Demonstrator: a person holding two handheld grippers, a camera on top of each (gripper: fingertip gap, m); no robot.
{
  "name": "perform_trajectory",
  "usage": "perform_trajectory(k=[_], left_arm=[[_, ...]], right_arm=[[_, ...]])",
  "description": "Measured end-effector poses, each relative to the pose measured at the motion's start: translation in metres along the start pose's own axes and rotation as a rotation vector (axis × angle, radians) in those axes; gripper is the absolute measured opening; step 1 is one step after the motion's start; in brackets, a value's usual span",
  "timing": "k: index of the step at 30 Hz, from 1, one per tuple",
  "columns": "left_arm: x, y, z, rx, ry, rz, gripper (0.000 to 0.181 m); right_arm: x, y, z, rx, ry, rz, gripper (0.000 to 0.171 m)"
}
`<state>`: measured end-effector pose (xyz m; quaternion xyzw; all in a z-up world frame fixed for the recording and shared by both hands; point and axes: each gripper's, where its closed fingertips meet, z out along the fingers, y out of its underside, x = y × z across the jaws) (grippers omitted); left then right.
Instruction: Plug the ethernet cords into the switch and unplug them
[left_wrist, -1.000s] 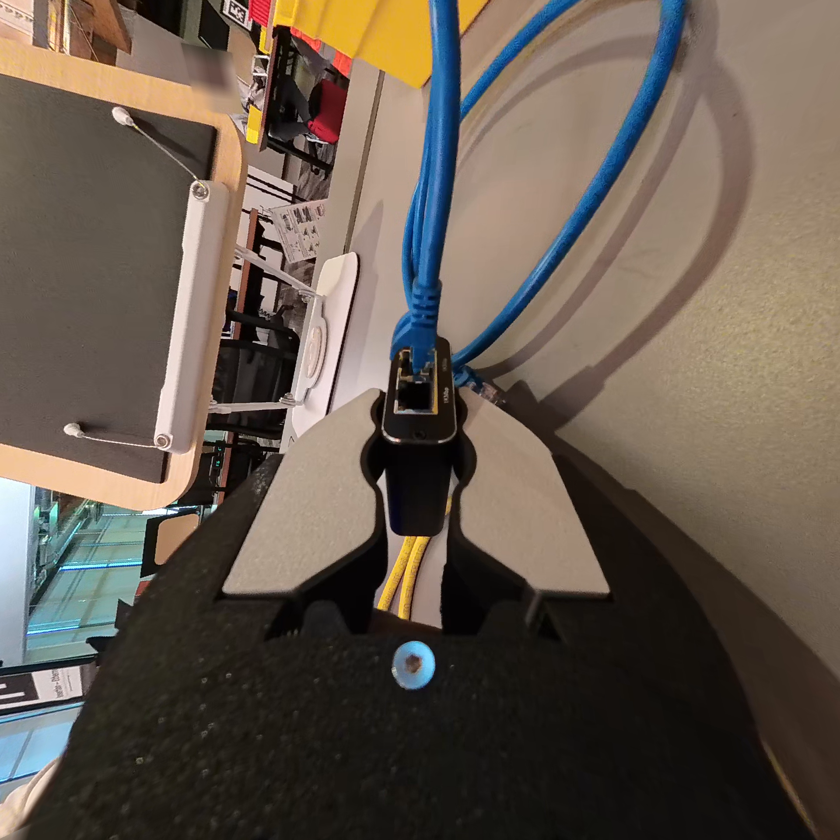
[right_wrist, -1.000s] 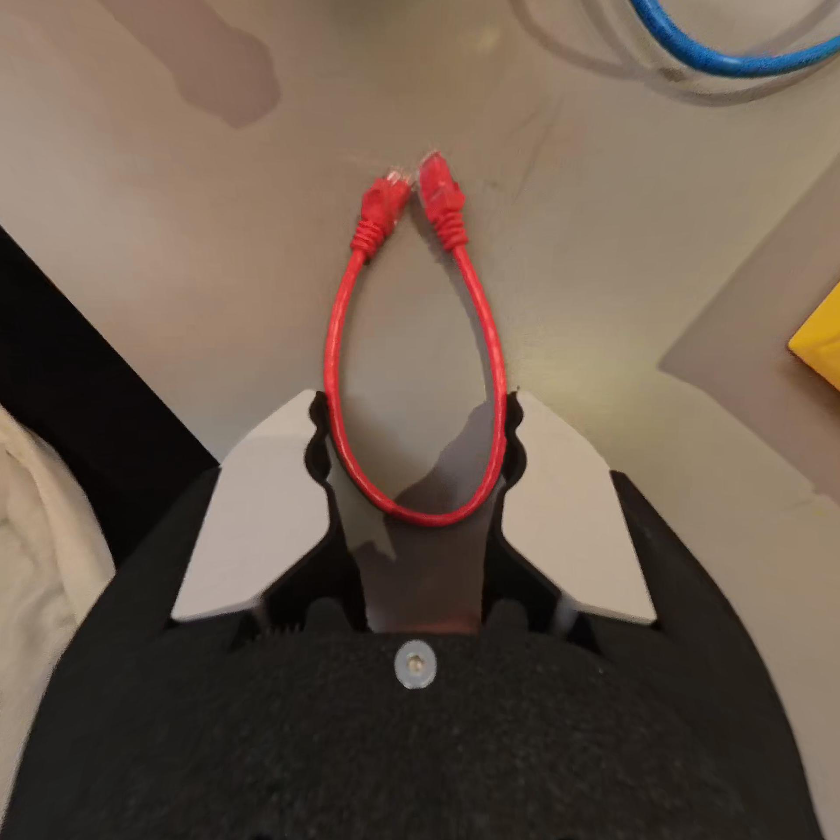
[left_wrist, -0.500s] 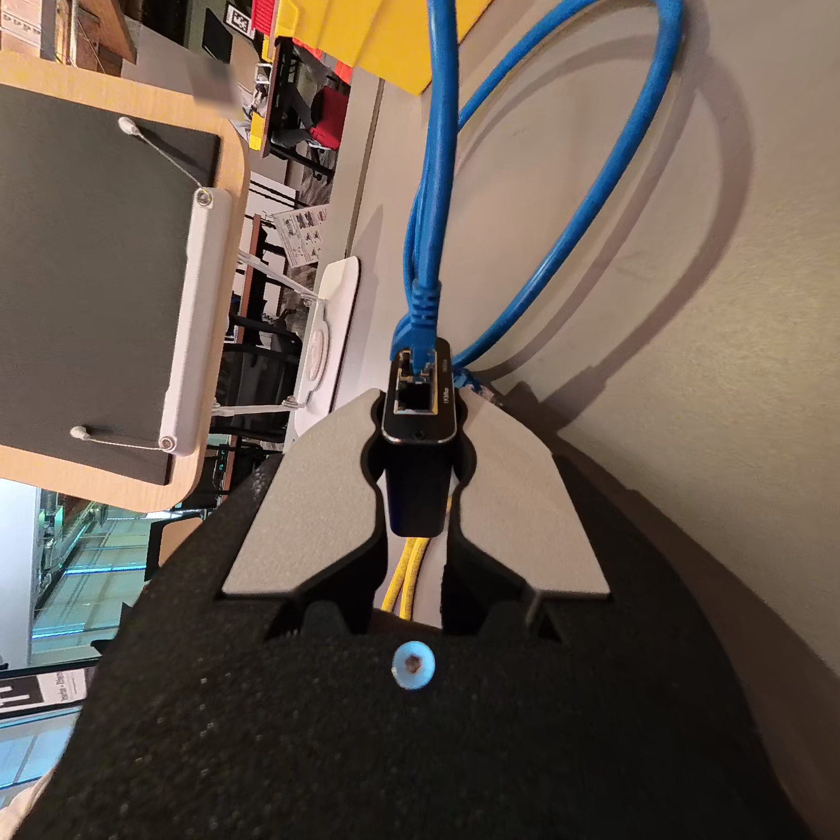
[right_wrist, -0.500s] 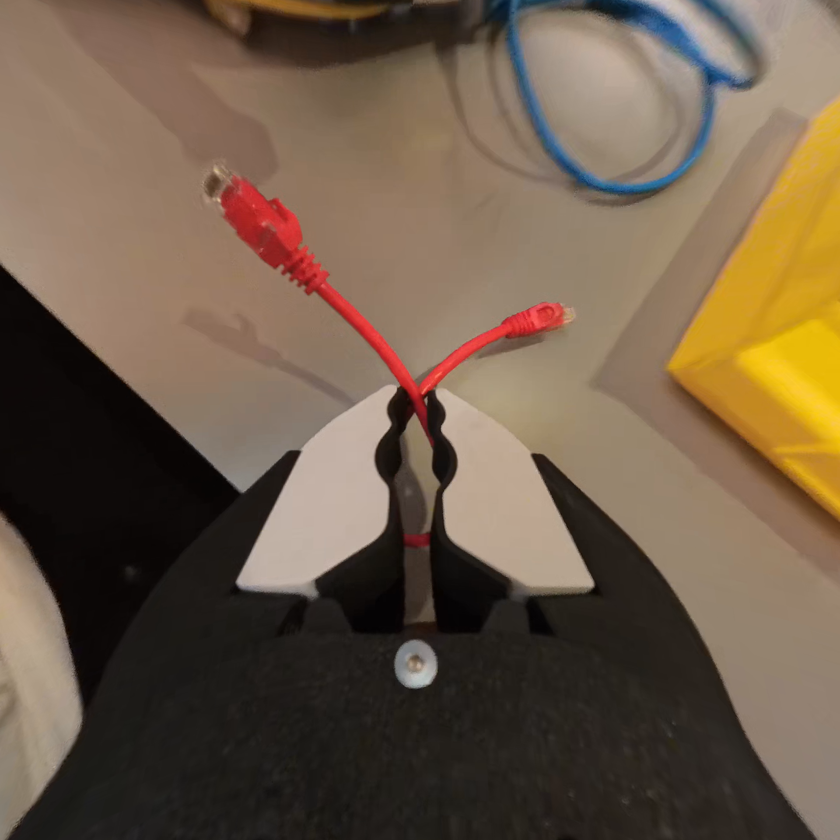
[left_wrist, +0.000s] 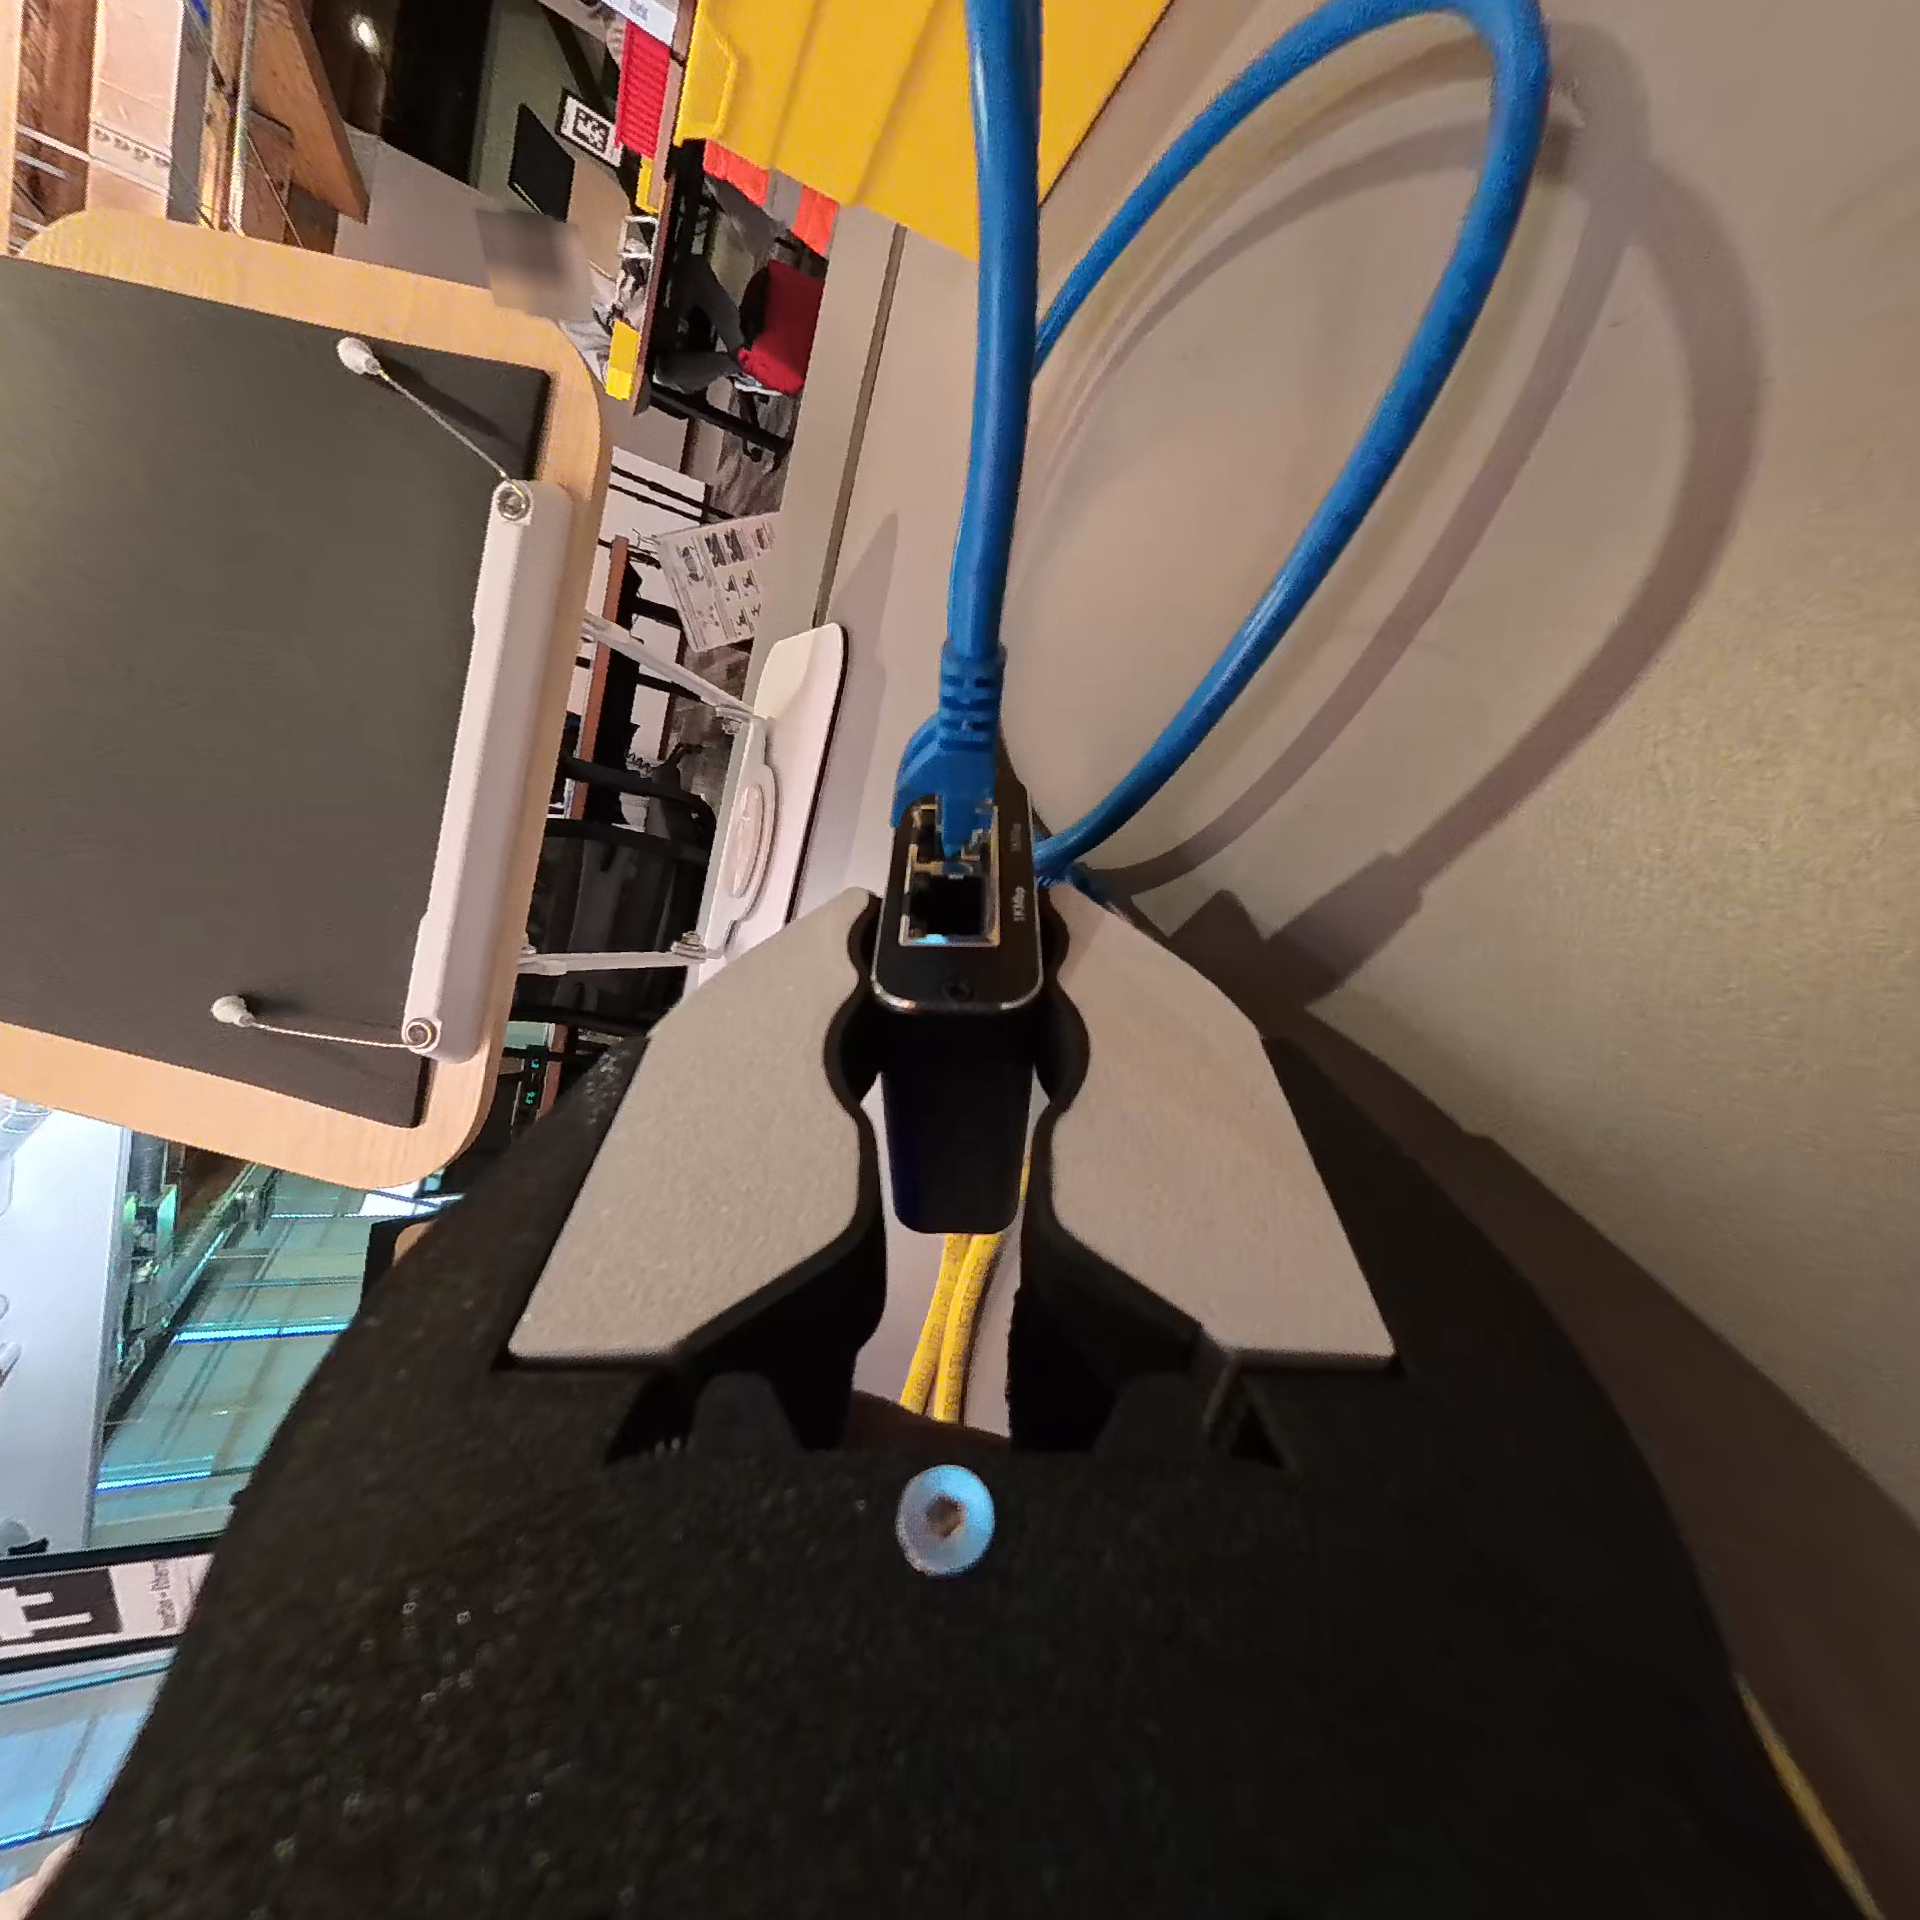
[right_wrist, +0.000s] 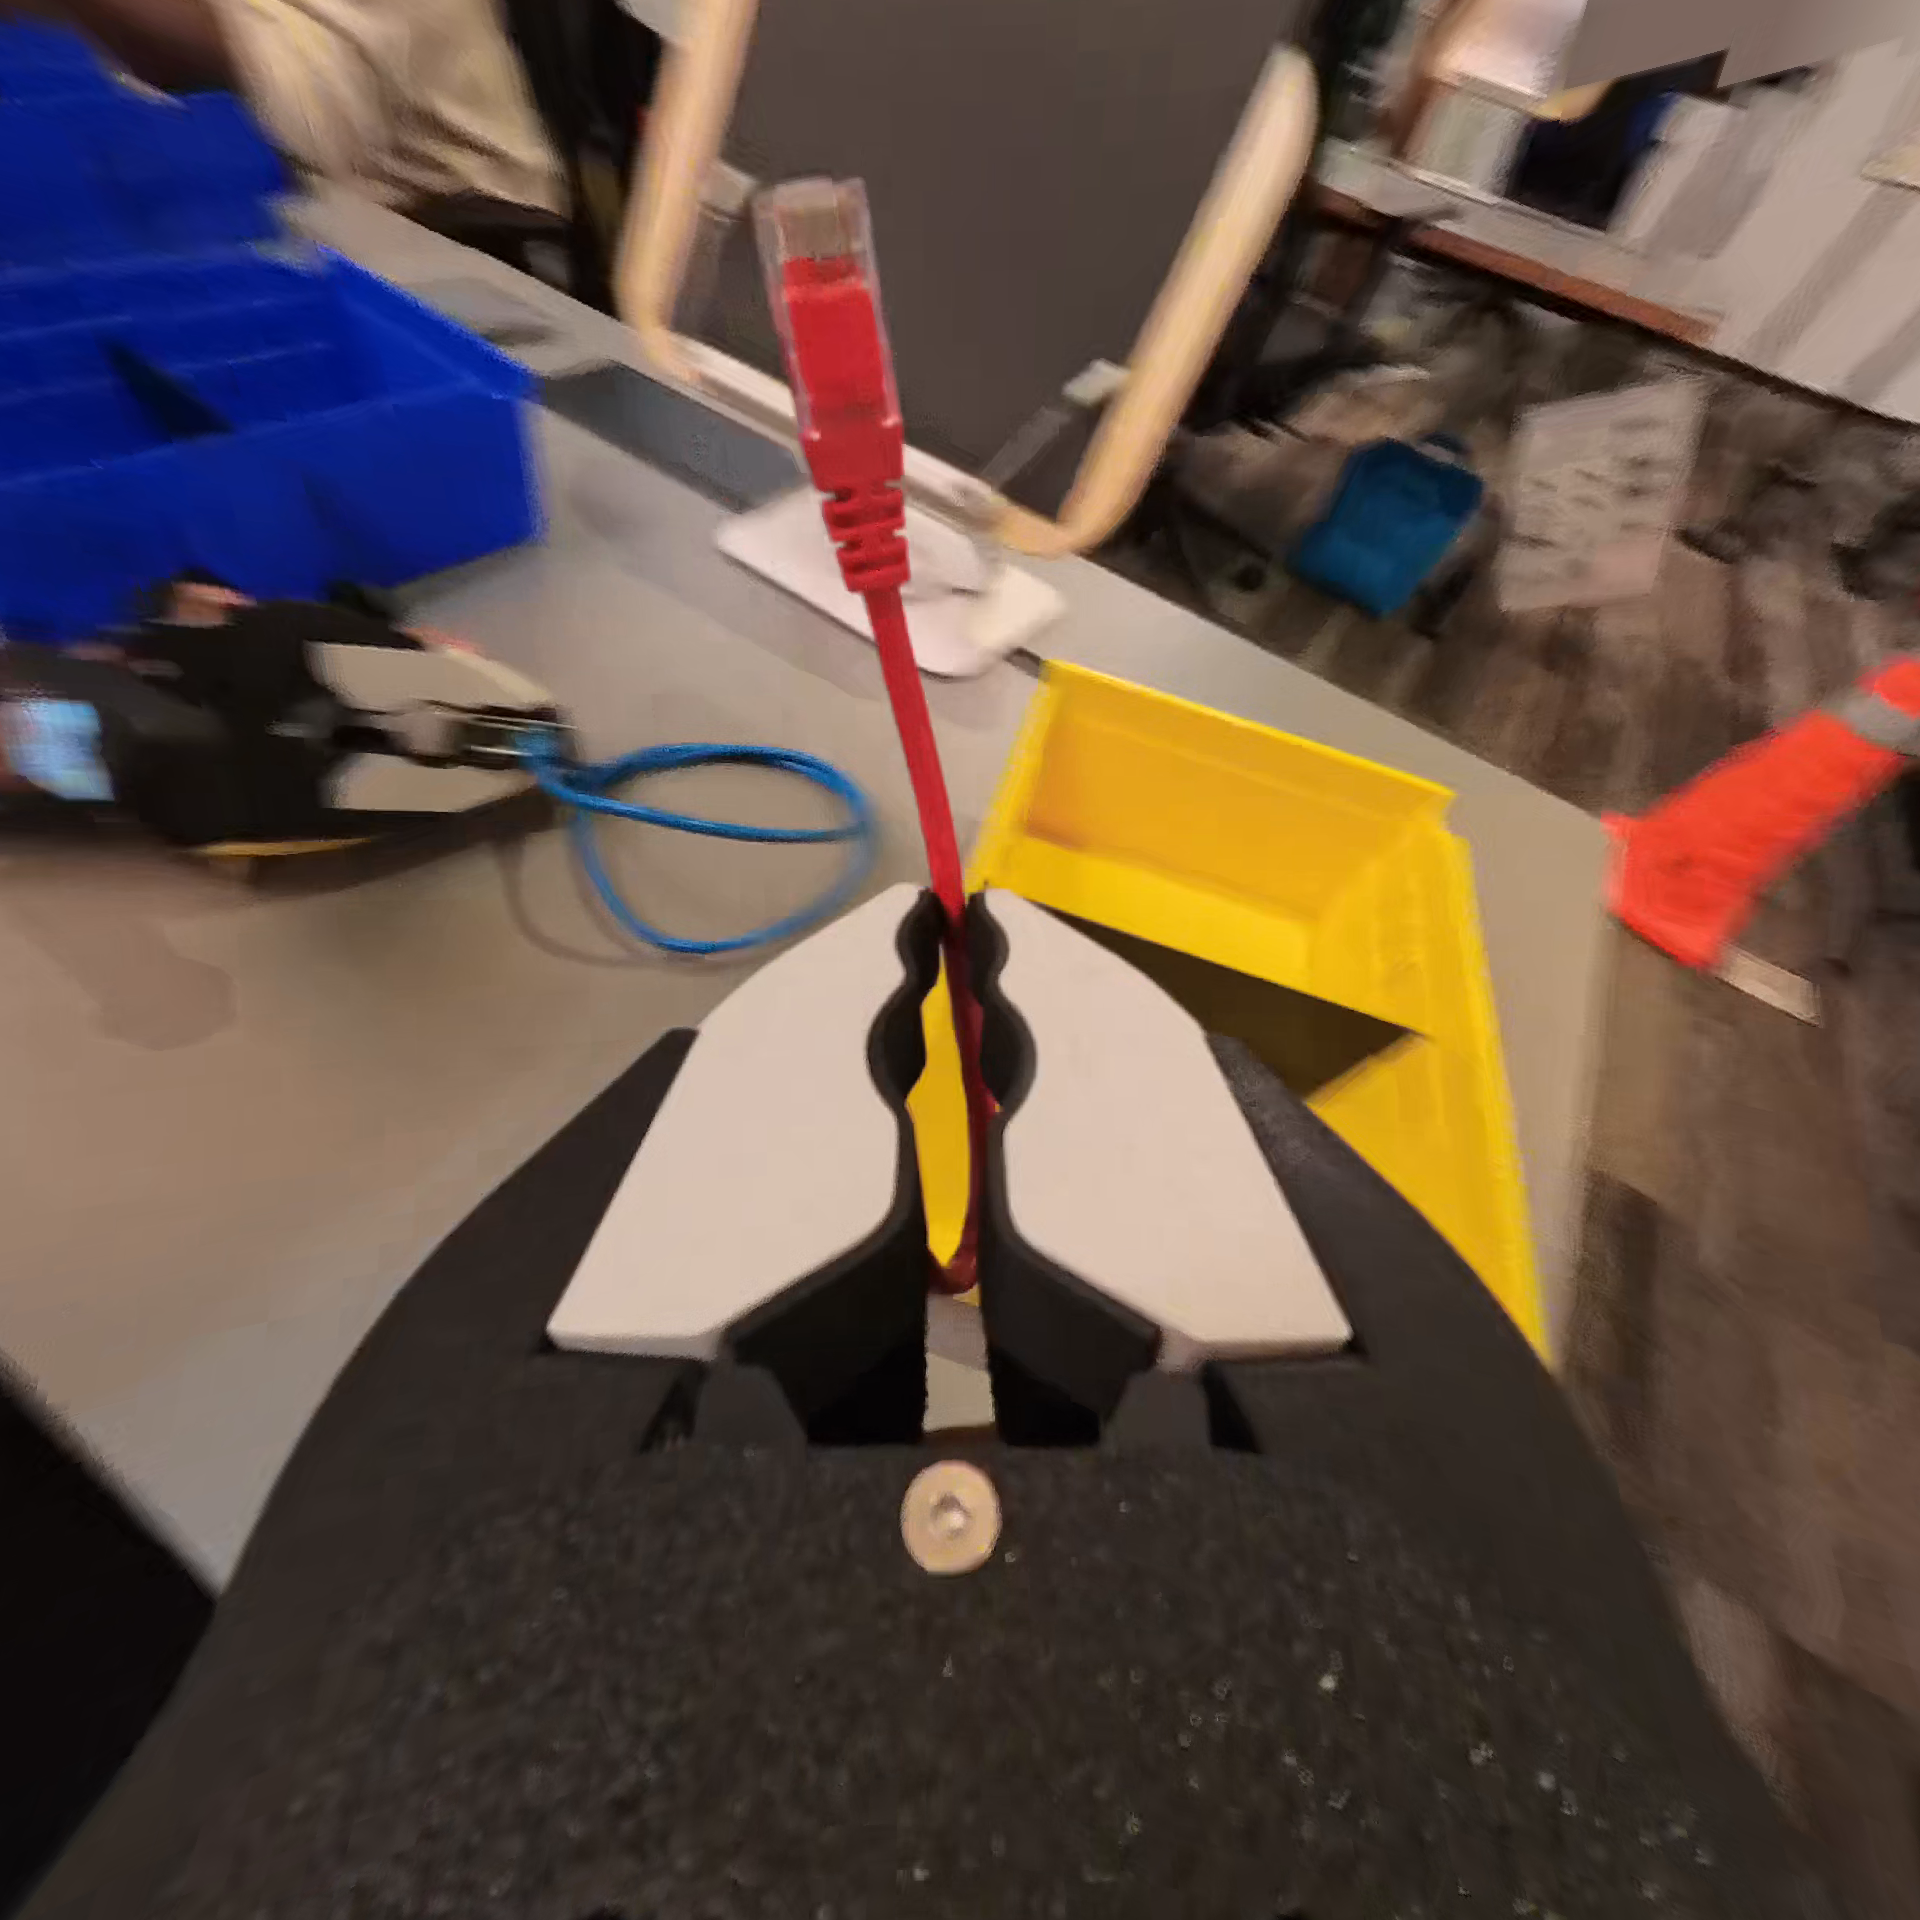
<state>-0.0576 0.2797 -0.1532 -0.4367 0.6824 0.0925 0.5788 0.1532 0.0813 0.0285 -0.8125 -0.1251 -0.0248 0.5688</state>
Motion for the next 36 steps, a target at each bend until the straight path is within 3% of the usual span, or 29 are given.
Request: perform_trajectory(k=[3,5,10,13,18,22,24,26,29,32,34,36], left_arm=[[0.002,0.0,0.0,-0.001,0.003,0.008,0.026],[0.002,-0.001,0.0,0.001,0.005,0.012,0.026],[0.003,-0.002,-0.001,0.004,0.004,0.015,0.026],[0.003,-0.002,-0.001,0.004,0.005,0.011,0.026],[0.004,-0.002,-0.001,0.003,0.009,0.014,0.026],[0.004,-0.002,0.0,0.003,0.012,0.016,0.026],[0.005,-0.002,0.0,0.002,0.015,0.019,0.026],[0.006,-0.002,0.0,0.003,0.016,0.021,0.026],[0.005,-0.001,-0.001,0.003,0.014,0.02,0.026],[0.004,-0.001,-0.001,0.005,0.013,0.015,0.026],[0.003,-0.001,-0.002,0.01,0.01,0.014,0.026],[0.001,-0.001,-0.002,0.012,0.006,0.014,0.026]], right_arm=[[0.065,0.035,0.004,-0.237,0.311,-0.109,0.005],[0.097,0.074,0.018,-0.449,0.421,-0.219,0.005],[0.107,0.139,0.075,-0.715,0.309,-0.48,0.006],[0.089,0.186,0.087,-0.905,0.112,-0.341,0.016],[0.067,0.152,0.082,-0.67,0.024,0.078,0.049],[0.02,0.106,0.054,-0.365,-0.112,0.204,0.041],[-0.021,0.108,0.052,-0.328,-0.208,0.216,0.049],[-0.045,0.124,0.06,-0.368,-0.173,0.161,0.051],[-0.066,0.123,0.079,-0.314,-0.096,0.139,0.066],[-0.09,0.108,0.093,-0.237,-0.139,0.161,0.055],[-0.096,0.094,0.093,-0.19,-0.15,0.151,0.059],[-0.075,0.082,0.08,-0.137,-0.031,0.096,0.058]])
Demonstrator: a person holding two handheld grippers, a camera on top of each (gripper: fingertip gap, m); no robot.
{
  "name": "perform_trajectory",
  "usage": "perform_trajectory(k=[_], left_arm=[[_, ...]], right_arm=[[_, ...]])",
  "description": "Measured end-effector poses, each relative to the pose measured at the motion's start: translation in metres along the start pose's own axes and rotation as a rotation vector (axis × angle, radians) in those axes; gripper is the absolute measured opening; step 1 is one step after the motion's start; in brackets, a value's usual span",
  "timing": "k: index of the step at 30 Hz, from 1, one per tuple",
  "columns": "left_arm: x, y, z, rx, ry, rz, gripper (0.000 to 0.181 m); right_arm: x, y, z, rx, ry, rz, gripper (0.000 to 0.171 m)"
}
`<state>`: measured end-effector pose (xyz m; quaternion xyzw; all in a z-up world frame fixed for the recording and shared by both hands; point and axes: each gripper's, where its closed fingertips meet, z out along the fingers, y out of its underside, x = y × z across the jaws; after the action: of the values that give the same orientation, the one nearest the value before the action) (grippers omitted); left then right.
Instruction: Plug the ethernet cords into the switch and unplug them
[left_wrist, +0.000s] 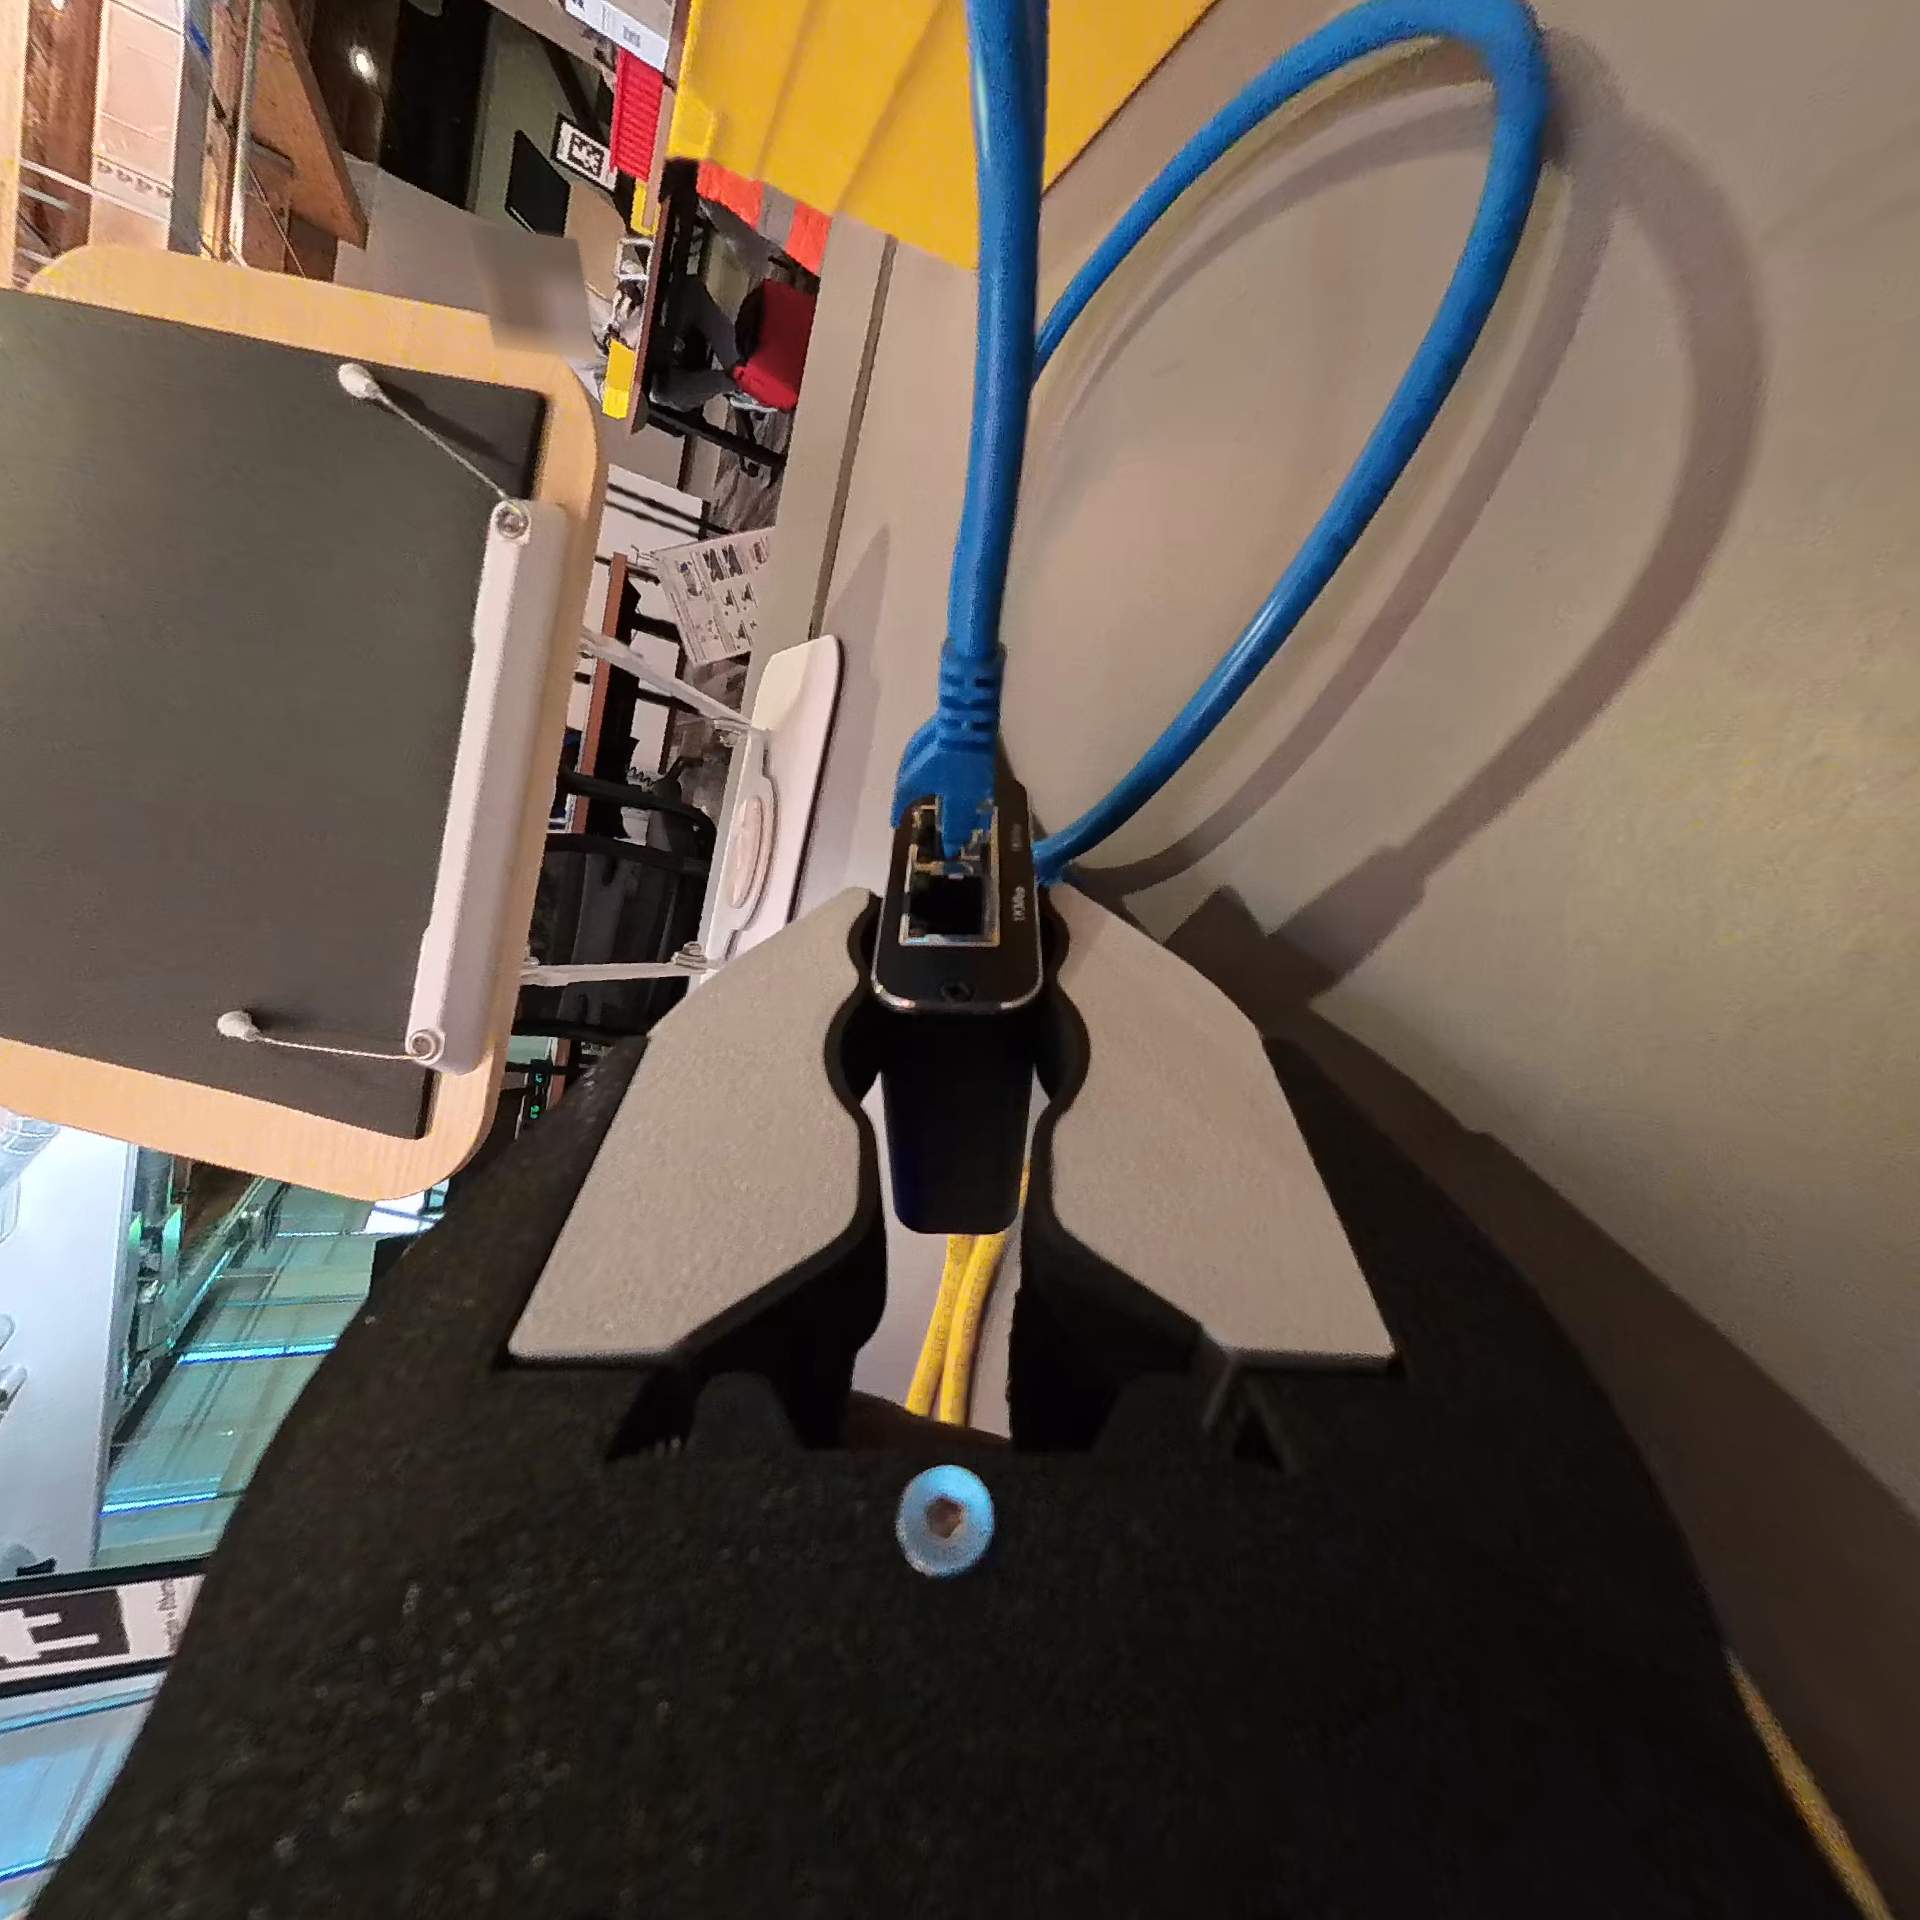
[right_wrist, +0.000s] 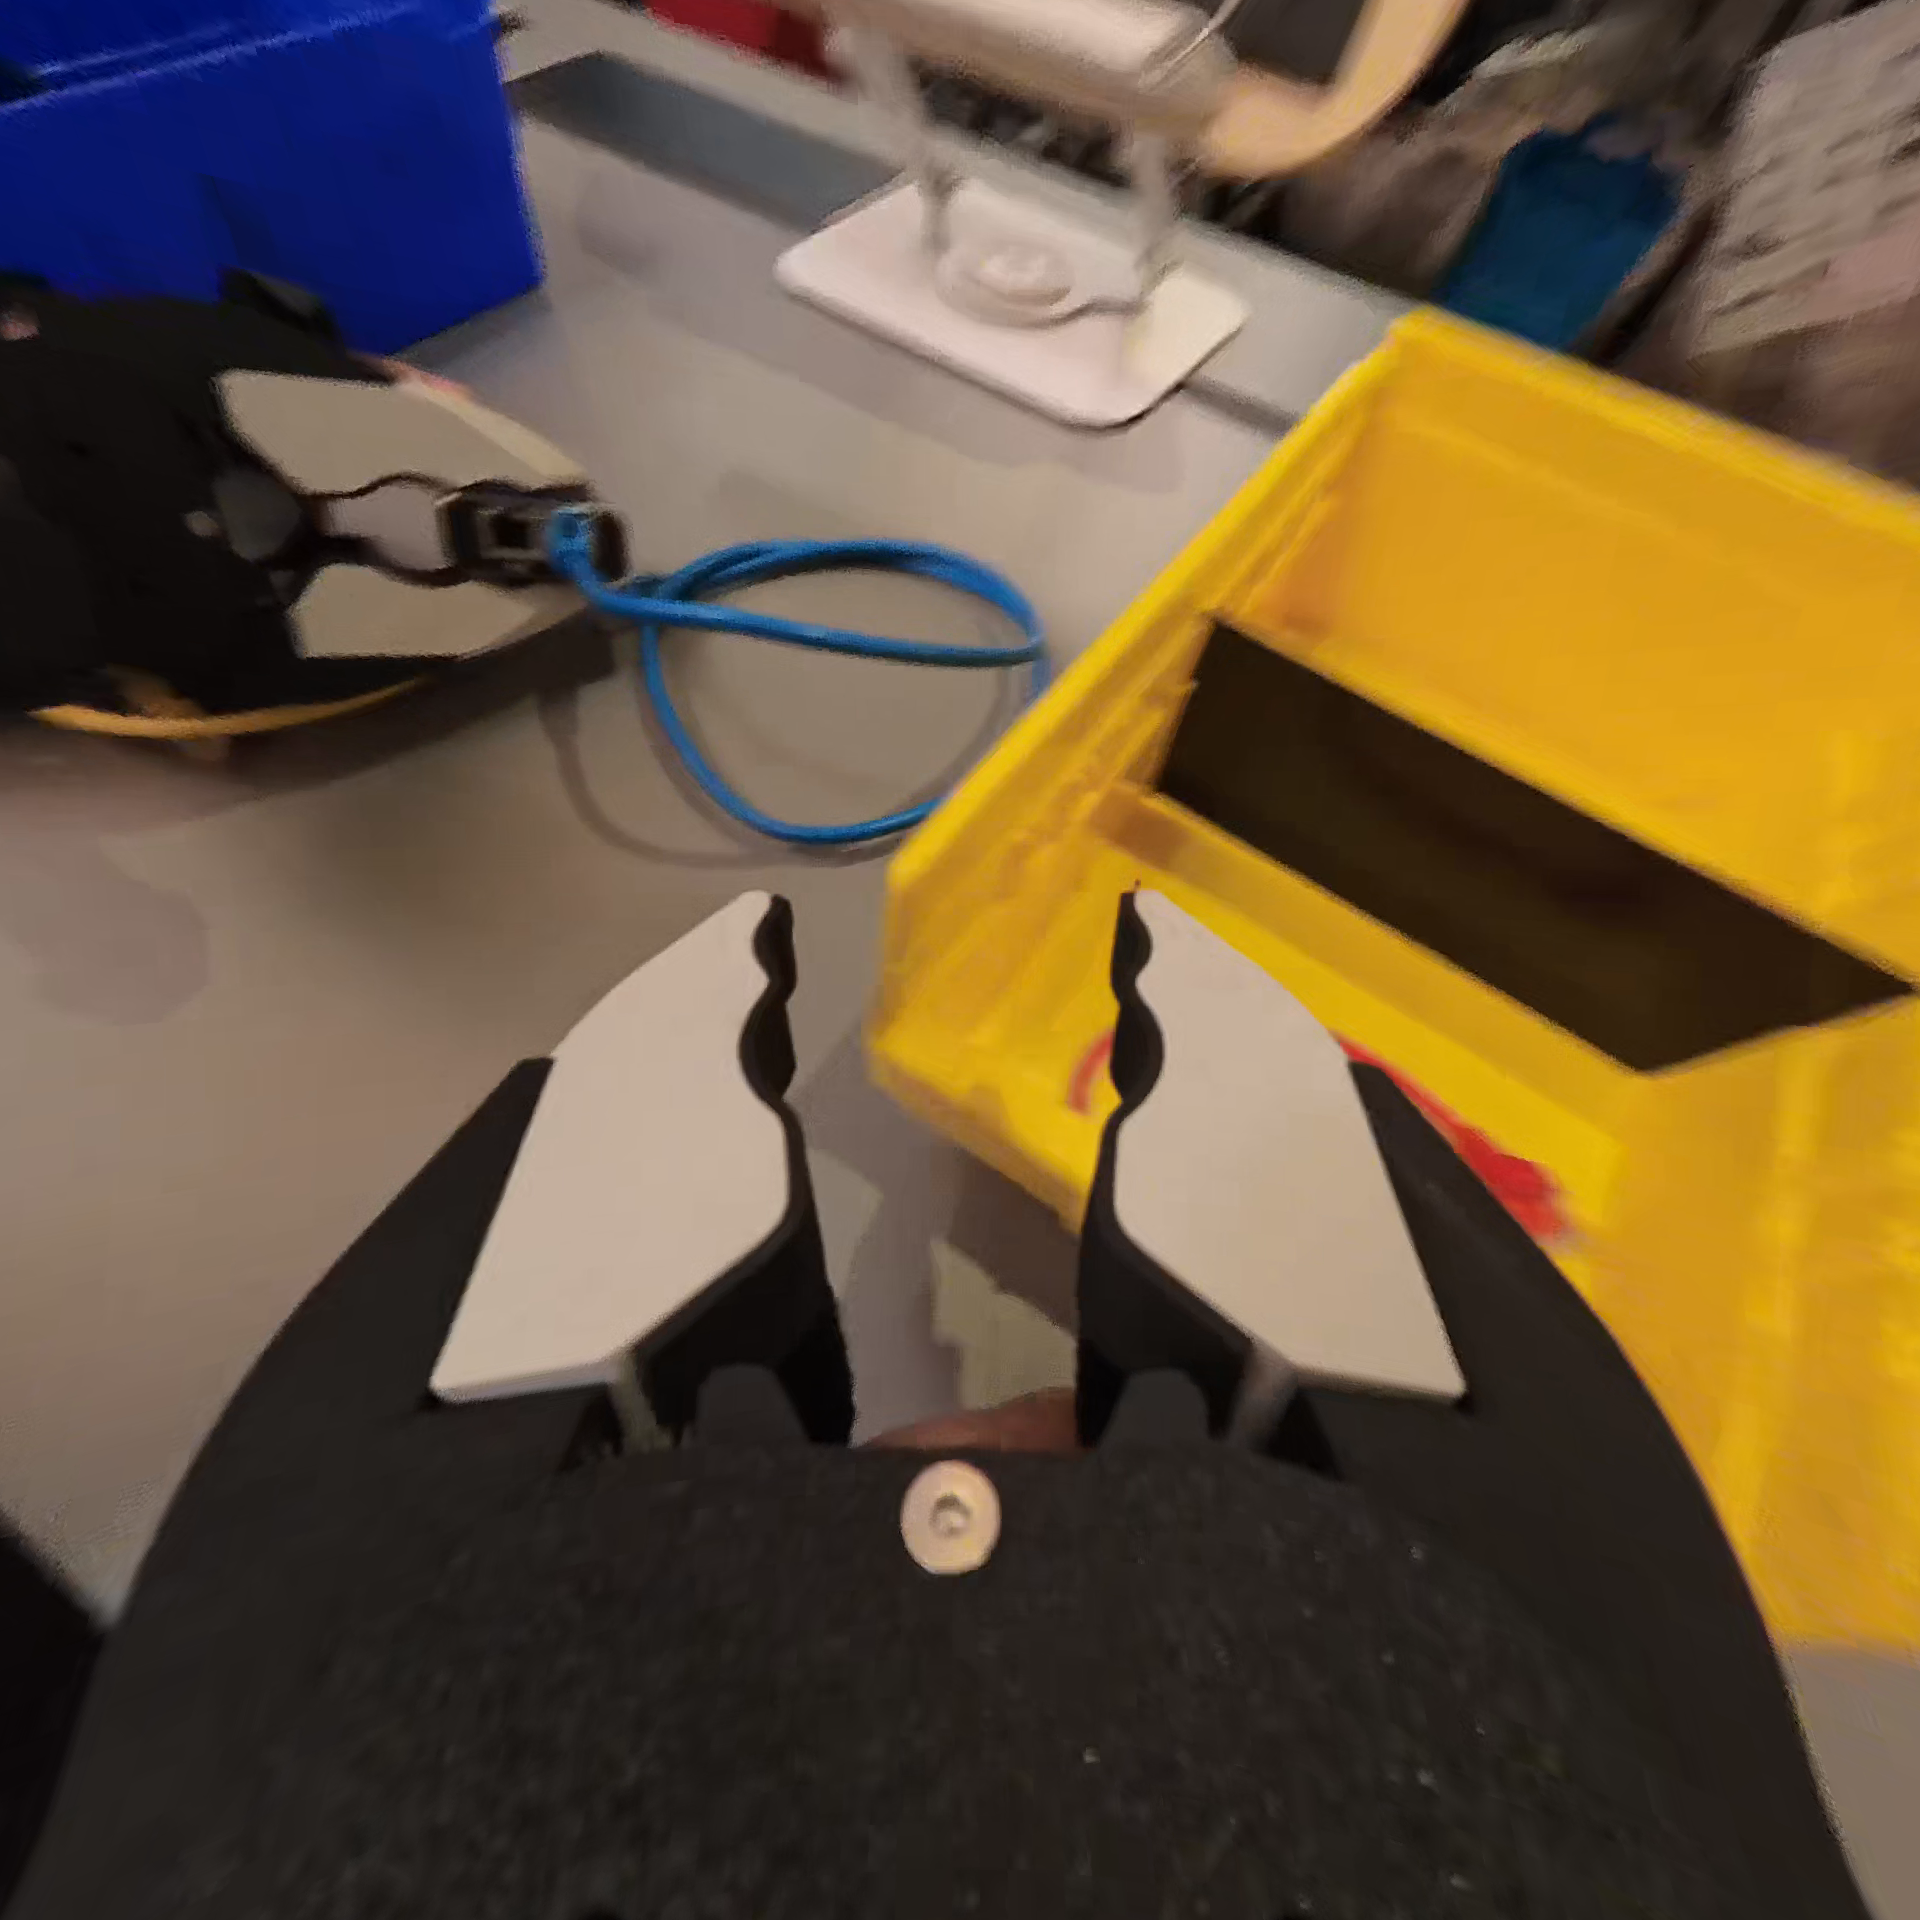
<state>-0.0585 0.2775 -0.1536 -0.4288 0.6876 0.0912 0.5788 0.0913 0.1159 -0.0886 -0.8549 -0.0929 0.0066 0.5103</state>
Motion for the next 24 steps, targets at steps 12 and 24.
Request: perform_trajectory(k=[12,24], left_arm=[[-0.004,-0.008,-0.006,0.094,0.003,0.011,0.026],[-0.012,-0.034,-0.028,0.274,0.026,-0.03,0.026]], right_arm=[[0.164,0.098,-0.058,-0.124,0.604,0.247,0.01],[0.154,0.043,-0.104,0.026,0.633,0.057,0.021]])
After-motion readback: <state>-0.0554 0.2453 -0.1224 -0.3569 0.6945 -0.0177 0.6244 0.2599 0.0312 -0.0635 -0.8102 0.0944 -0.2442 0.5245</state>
